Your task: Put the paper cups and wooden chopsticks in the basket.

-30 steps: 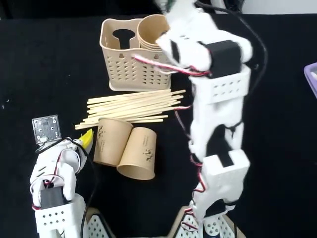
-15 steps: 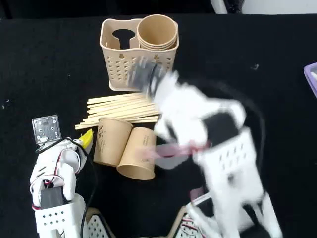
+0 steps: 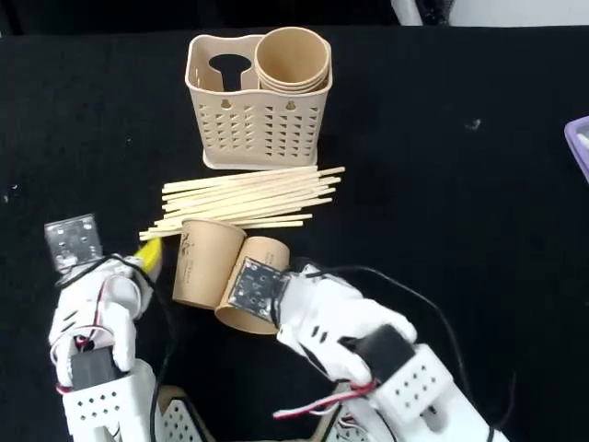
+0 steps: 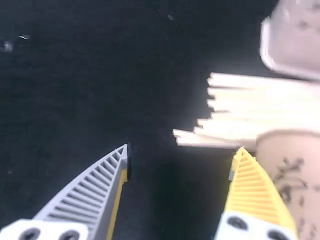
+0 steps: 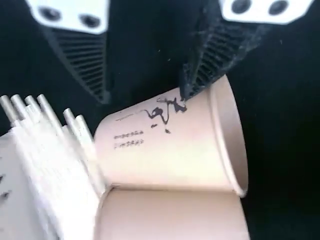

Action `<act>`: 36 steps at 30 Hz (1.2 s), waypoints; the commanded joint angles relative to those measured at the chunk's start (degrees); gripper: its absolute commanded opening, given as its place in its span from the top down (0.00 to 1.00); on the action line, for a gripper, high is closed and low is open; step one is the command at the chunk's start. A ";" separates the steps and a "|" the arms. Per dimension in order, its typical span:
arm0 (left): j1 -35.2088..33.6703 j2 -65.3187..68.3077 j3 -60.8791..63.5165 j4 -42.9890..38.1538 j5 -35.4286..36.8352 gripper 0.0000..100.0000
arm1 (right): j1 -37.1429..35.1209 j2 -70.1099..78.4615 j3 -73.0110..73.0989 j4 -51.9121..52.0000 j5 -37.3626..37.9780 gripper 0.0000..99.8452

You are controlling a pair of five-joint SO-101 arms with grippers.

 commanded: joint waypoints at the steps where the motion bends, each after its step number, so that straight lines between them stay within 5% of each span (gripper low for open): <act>1: -2.07 -0.35 1.27 -2.46 3.69 0.68 | -1.67 -5.14 -1.27 3.43 -5.01 0.70; 9: -2.07 -0.35 1.27 -2.64 3.52 0.68 | -6.86 -9.63 -10.51 12.40 -6.95 0.70; 14: -1.98 -0.35 1.27 -2.64 3.52 0.68 | -12.92 -6.37 -4.70 7.47 -11.25 0.70; 21: -1.71 -0.35 1.27 -2.73 3.52 0.68 | -12.57 -1.54 3.12 -4.92 -11.78 0.70; 26: -1.71 -0.35 1.27 -2.73 3.52 0.68 | -4.40 -0.57 10.77 -16.97 -8.79 0.70; 32: -1.71 -0.35 1.27 -2.73 3.52 0.68 | 7.56 -0.57 9.10 -19.25 -3.43 0.71; 36: -1.71 -0.35 1.27 -2.73 3.52 0.68 | 9.23 -0.66 8.40 -19.43 -3.08 0.85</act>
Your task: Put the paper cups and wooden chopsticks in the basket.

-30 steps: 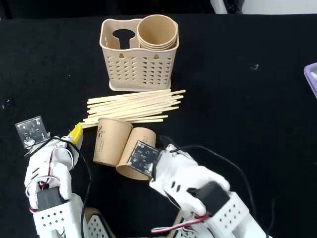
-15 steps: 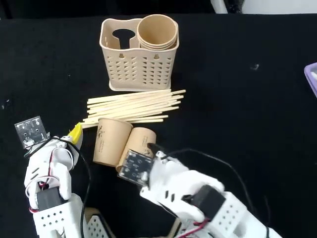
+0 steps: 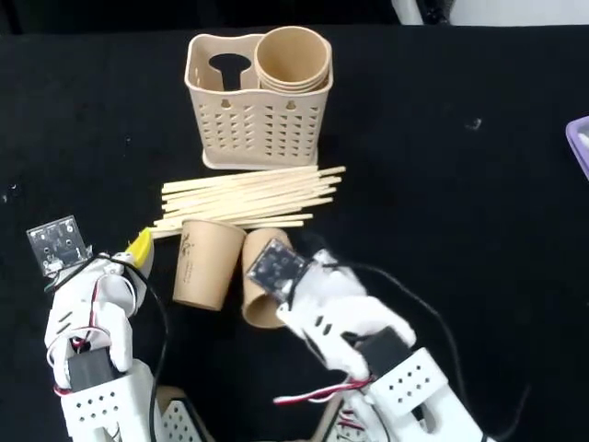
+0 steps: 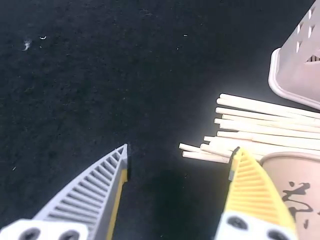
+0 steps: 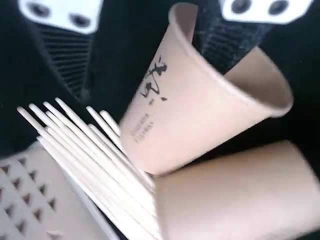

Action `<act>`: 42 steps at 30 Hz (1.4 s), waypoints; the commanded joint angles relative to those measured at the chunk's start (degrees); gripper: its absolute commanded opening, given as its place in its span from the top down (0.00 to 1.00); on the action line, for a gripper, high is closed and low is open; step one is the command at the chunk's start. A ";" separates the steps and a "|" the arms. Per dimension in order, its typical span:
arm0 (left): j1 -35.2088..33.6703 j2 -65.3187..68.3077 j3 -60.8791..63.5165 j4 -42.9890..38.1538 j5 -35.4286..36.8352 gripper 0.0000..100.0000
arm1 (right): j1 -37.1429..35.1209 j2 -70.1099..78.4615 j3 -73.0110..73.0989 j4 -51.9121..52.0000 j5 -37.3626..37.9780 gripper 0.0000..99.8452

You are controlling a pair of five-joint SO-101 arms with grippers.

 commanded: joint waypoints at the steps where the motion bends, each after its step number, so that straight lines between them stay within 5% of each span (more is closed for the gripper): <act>1: -0.40 -0.35 1.27 -1.67 0.44 0.68 | 1.76 0.31 -2.77 -1.49 0.70 0.91; 3: -0.40 -0.35 1.27 -1.67 0.44 0.68 | 1.93 0.31 -4.26 -0.88 0.70 0.99; 15: -0.40 -0.35 1.27 -1.67 0.44 0.68 | 14.15 0.92 -42.51 25.67 1.05 0.99; 22: -0.40 -0.35 1.27 -1.41 0.44 0.68 | 19.60 5.76 -53.23 15.91 0.53 0.99; 31: -0.31 -0.35 1.27 -1.23 0.44 0.68 | 26.73 37.67 -74.42 1.93 -14.33 0.99; 36: -0.31 -0.35 1.27 -1.23 0.44 0.68 | 26.99 60.09 -98.68 9.32 -24.79 0.99; 42: -0.31 -0.35 1.27 -1.14 0.44 0.68 | 24.79 83.56 -134.81 25.05 -27.78 0.99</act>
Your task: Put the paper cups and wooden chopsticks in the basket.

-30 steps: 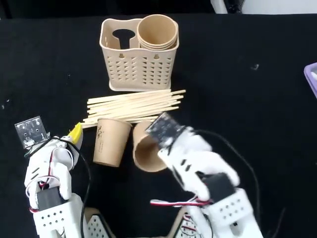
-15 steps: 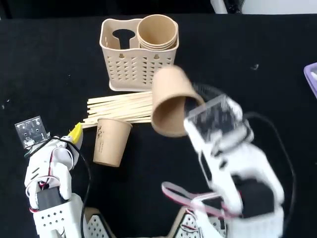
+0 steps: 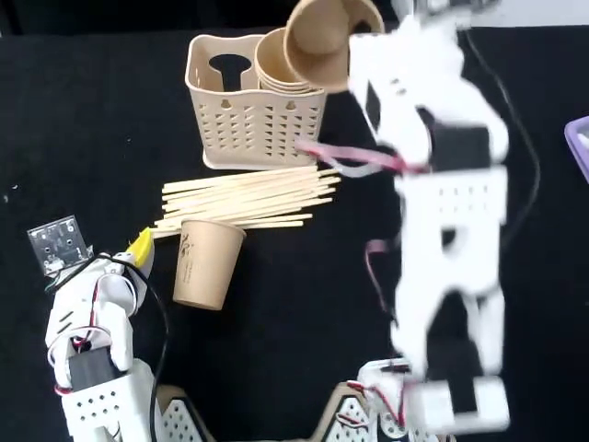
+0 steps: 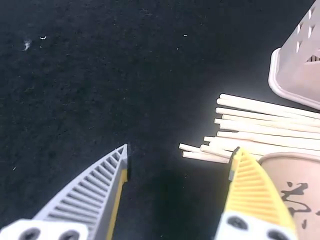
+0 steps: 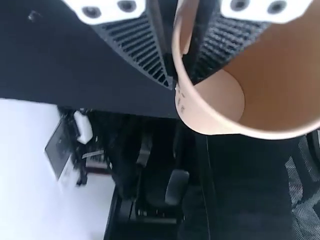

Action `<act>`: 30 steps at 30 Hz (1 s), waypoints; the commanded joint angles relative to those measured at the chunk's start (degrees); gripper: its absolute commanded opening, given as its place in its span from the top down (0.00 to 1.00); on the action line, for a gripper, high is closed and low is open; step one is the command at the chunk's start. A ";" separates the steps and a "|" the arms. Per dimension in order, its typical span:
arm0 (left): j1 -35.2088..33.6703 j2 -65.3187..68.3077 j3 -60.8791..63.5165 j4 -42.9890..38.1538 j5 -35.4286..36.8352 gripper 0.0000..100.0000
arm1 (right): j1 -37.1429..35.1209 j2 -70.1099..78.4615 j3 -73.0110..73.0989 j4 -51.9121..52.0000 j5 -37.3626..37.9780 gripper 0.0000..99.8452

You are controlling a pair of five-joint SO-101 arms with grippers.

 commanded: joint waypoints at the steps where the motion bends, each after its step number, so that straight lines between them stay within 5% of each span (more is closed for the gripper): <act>1: -0.31 -0.35 1.27 -1.14 0.44 0.68 | -1.49 13.58 -26.86 8.53 -1.23 0.99; 10: -0.31 -0.35 1.27 -1.23 0.44 0.68 | -1.67 41.19 -64.04 25.32 -0.97 0.99; 30: -0.31 -0.35 1.27 -1.14 0.44 0.68 | -6.51 42.33 -68.00 33.05 -0.70 0.99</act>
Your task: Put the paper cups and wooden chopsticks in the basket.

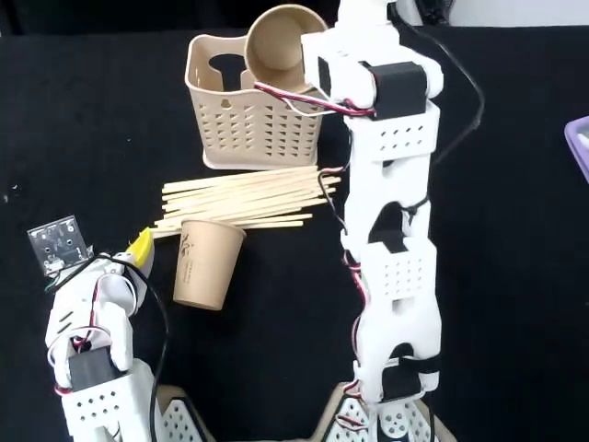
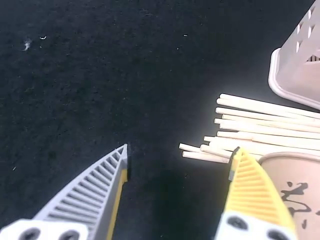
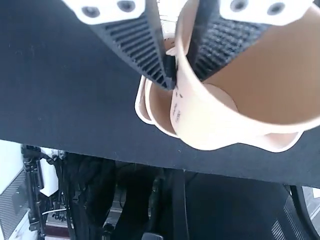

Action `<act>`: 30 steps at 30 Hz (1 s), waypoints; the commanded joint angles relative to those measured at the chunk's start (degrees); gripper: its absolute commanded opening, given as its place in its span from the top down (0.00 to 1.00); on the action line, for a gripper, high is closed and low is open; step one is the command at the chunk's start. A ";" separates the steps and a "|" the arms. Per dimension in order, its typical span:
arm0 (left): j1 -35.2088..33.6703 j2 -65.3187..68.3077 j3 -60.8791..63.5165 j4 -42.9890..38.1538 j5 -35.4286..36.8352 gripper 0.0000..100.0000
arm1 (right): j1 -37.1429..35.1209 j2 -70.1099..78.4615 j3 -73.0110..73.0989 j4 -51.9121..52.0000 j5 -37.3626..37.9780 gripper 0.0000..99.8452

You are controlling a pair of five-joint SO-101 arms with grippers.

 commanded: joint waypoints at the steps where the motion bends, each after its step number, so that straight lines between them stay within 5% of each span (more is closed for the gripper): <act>1: -0.40 -0.35 1.27 -1.14 0.44 0.68 | -0.70 -3.74 -2.07 0.35 -0.09 0.99; 30: -0.40 -0.35 1.27 -1.14 0.44 0.68 | 1.85 -4.44 5.23 1.49 -0.09 0.99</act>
